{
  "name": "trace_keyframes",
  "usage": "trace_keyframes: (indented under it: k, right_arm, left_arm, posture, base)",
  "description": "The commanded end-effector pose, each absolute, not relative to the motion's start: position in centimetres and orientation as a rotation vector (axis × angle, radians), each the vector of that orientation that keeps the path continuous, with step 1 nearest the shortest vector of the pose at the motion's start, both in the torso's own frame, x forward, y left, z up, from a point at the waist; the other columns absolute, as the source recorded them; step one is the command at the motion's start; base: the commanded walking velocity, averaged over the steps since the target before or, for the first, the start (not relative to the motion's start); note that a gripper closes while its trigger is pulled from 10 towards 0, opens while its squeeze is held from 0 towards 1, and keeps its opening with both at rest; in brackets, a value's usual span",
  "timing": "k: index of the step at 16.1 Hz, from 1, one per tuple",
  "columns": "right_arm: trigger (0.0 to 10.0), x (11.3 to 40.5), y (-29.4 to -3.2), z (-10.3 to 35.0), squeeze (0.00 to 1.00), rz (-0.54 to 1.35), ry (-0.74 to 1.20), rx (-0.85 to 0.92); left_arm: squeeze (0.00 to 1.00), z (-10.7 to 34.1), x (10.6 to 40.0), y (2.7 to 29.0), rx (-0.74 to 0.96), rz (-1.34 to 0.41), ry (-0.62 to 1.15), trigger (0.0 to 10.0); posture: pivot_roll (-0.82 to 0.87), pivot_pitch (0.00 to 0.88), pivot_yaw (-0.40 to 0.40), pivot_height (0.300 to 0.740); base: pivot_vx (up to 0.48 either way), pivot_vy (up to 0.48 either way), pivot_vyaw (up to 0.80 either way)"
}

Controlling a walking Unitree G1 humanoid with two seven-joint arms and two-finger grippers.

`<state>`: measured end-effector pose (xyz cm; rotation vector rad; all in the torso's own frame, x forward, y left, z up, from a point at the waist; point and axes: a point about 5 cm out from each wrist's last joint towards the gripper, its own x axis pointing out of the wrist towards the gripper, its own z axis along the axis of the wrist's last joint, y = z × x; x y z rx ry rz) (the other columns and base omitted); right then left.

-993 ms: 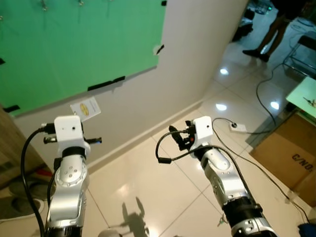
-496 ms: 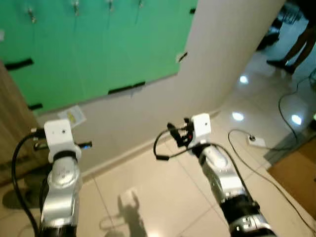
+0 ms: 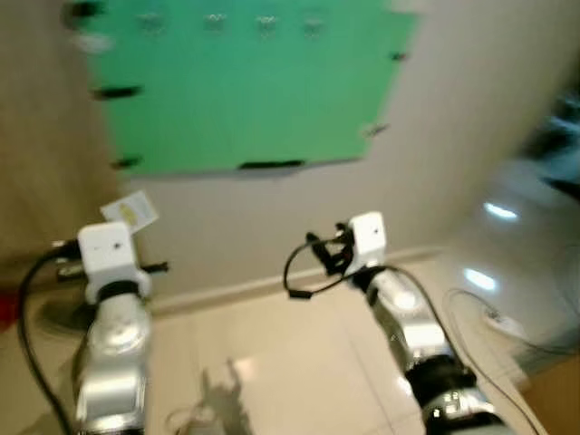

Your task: Hang keys on a hook

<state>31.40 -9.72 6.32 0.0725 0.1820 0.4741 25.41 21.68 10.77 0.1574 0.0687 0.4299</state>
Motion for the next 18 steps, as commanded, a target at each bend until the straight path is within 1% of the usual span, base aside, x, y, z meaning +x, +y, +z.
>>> trace_keyframes:
  k: [1, 3, 4, 5, 7, 8, 9, 10, 11, 13, 14, 15, 16, 17, 18]
  right_arm:
    - [10.0, 31.8, -9.8, 6.8, 0.47, 0.480, 0.167, 0.076]
    - [10.0, 31.9, -9.8, 6.8, 0.49, 0.479, 0.164, 0.077]
    - [10.0, 31.9, -9.8, 6.8, 0.49, 0.478, 0.163, 0.079]
    - [10.0, 31.8, -9.7, 6.8, 0.49, 0.486, 0.155, 0.075]
    - [10.0, 31.6, -9.6, 7.0, 0.45, 0.484, 0.121, 0.056]
    - [10.0, 31.7, -9.8, 6.7, 0.25, 0.441, 0.141, 0.040]
    - [10.0, 31.8, -10.3, 6.7, 0.12, 0.383, 0.133, 0.005]
    - [10.0, 32.3, -11.7, 7.2, 0.11, 0.230, 0.104, 0.078]
    - [10.0, 32.4, -12.7, 7.3, 0.11, 0.126, 0.088, 0.103]
    - [10.0, 32.2, -13.7, 7.6, 0.12, 0.023, 0.054, 0.129]
    - [10.0, 31.9, -14.1, 7.6, 0.11, 0.001, 0.043, 0.100]
    - [10.0, 31.8, -14.3, 7.6, 0.11, -0.014, 0.042, 0.080]
    - [10.0, 31.6, -14.9, 7.8, 0.11, -0.059, 0.031, 0.033]
    - [10.0, 31.2, -15.4, 8.4, 0.11, -0.084, -0.007, -0.057]
    - [10.0, 31.1, -15.3, 8.5, 0.11, -0.077, -0.017, -0.080]
  left_arm:
    - [0.00, 11.0, 25.7, 21.2, 0.165, 0.438, 0.072, 10.0]
    - [0.00, 11.2, 26.1, 21.3, 0.199, 0.423, 0.069, 10.0]
    - [0.00, 11.1, 26.3, 21.3, 0.181, 0.409, 0.072, 10.0]
    - [0.00, 11.4, 26.8, 21.6, 0.210, 0.390, 0.066, 10.0]
    - [0.00, 11.9, 27.4, 21.5, 0.256, 0.365, 0.055, 10.0]
    - [0.00, 12.0, 27.7, 21.3, 0.249, 0.353, 0.052, 10.0]
    - [0.00, 12.2, 28.0, 21.1, 0.248, 0.328, 0.040, 10.0]
    - [0.00, 12.5, 28.4, 21.0, 0.243, 0.317, 0.025, 10.0]
    - [0.00, 12.6, 28.4, 21.1, 0.229, 0.322, 0.020, 10.0]
    - [0.00, 12.3, 27.9, 21.4, 0.131, 0.319, 0.012, 10.0]
    - [0.00, 12.0, 26.9, 21.1, 0.049, 0.252, -0.002, 10.0]
    - [0.00, 11.8, 26.5, 20.8, 0.038, 0.209, -0.003, 10.0]
    - [0.00, 11.5, 26.0, 20.2, 0.076, 0.131, -0.003, 10.0]
    - [0.00, 11.7, 26.0, 19.3, 0.085, 0.046, -0.010, 10.0]
    - [0.00, 12.1, 26.2, 19.1, 0.078, 0.026, -0.028, 10.0]
  posture:
    - [0.14, 0.000, -0.158, 0.740]
    - [0.14, 0.000, -0.154, 0.740]
    - [0.13, 0.000, -0.153, 0.740]
    - [0.12, 0.000, -0.145, 0.740]
    - [0.10, 0.009, -0.135, 0.740]
    - [0.09, 0.013, -0.130, 0.740]
    - [0.09, 0.016, -0.125, 0.740]
    - [0.08, 0.017, -0.121, 0.740]
    - [0.07, 0.017, -0.116, 0.740]
    - [0.06, 0.019, -0.106, 0.740]
    - [0.06, 0.023, -0.102, 0.740]
    - [0.06, 0.026, -0.102, 0.740]
    - [0.06, 0.032, -0.099, 0.740]
    - [0.05, 0.035, -0.095, 0.740]
    - [0.05, 0.035, -0.094, 0.740]
  base:
    - [0.000, -0.480, 0.49]
    - [0.000, 0.000, 0.49]
    - [0.000, 0.000, 0.49]
    - [0.000, 0.000, 0.46]
    - [0.000, 0.000, 0.46]
    - [0.000, 0.000, 0.00]
    - [0.000, 0.000, 0.00]
    - [0.000, 0.000, 0.00]
    - [0.000, 0.000, 0.00]
    - [0.000, 0.000, 0.00]
    - [0.000, 0.000, 0.00]
    - [0.000, 0.000, 0.00]
    - [0.000, 0.000, 0.00]
    - [0.000, 0.000, 0.00]
    - [0.000, 0.000, 0.00]
